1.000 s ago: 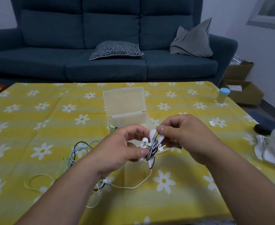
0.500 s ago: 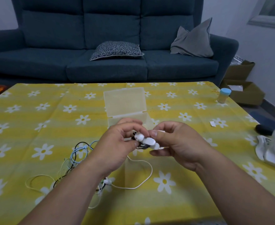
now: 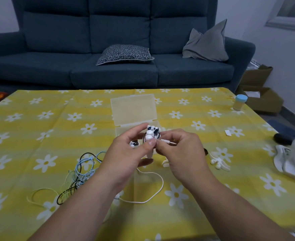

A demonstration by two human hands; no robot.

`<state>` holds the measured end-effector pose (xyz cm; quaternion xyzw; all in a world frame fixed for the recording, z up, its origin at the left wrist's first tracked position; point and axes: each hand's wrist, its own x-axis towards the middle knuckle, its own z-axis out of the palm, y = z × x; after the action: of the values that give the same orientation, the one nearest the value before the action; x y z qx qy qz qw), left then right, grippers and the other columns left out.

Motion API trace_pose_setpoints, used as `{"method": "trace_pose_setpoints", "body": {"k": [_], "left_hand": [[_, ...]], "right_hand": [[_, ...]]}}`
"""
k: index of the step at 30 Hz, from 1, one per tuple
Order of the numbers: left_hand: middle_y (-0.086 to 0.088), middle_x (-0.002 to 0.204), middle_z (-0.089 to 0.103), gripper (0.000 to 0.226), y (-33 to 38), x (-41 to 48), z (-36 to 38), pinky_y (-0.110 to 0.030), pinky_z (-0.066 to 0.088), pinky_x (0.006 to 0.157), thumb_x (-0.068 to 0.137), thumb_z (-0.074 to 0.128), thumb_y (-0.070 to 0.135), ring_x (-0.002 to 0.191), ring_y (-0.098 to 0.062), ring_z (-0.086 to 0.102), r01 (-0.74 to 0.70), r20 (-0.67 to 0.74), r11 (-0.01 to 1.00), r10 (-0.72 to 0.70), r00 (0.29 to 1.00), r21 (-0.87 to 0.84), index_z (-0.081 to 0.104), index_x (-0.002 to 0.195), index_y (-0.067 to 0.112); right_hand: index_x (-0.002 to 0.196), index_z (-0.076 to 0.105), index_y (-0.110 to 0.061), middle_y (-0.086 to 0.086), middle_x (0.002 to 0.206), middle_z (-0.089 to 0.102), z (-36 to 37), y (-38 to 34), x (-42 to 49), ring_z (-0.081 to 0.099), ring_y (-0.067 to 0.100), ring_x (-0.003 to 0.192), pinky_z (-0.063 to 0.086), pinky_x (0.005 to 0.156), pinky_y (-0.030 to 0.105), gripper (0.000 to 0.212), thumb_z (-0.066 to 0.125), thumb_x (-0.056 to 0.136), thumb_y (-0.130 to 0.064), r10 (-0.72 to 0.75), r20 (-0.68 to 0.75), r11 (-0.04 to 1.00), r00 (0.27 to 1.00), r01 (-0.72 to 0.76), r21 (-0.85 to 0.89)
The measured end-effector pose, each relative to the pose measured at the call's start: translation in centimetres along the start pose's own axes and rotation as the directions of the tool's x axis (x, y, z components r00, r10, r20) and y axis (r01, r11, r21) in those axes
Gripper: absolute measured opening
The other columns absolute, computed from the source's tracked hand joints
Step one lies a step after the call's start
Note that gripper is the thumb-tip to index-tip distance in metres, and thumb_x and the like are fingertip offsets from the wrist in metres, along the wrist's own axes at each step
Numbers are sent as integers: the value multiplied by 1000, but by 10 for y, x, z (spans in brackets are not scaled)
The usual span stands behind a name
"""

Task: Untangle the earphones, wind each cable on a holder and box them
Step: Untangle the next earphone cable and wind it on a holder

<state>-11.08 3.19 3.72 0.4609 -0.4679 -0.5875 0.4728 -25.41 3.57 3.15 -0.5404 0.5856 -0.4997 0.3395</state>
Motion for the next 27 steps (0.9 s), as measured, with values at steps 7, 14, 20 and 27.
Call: {"method": "trace_pose_setpoints", "body": {"k": [7,14,20,27], "left_hand": [[-4,103,66,46,1,7,-13,-31,60,73,83,67,-8,62,-16,63,7,52,999,-5,999,-37,66,124,14],[-17,100,73,49,-3,9,-14,-36,60,74,85,68,-5,78,-31,71,-20,81,997,14,997,73,62,125,21],[-14,91,75,23,-4,8,-9,-37,61,74,88,68,-1,77,-32,72,-43,101,985,26,995,166,68,106,12],[-10,91,77,18,-5,9,-7,-37,61,74,90,65,0,75,-32,70,-80,97,966,57,994,246,70,105,9]], "right_hand": [[79,78,-22,-4,94,67,-17,-2,7,71,19,77,58,77,48,8,74,86,-23,-18,282,983,959,69,-173],[77,78,-20,4,66,72,-34,-15,8,72,16,60,60,70,47,13,72,88,-25,73,335,945,939,42,-325],[74,74,-14,6,59,71,-30,-16,7,73,25,60,60,67,52,9,78,81,-12,102,224,968,969,-45,-245],[89,76,-19,2,64,73,-27,-15,6,71,20,64,60,71,48,15,66,90,-7,38,238,969,970,22,-245]]}}
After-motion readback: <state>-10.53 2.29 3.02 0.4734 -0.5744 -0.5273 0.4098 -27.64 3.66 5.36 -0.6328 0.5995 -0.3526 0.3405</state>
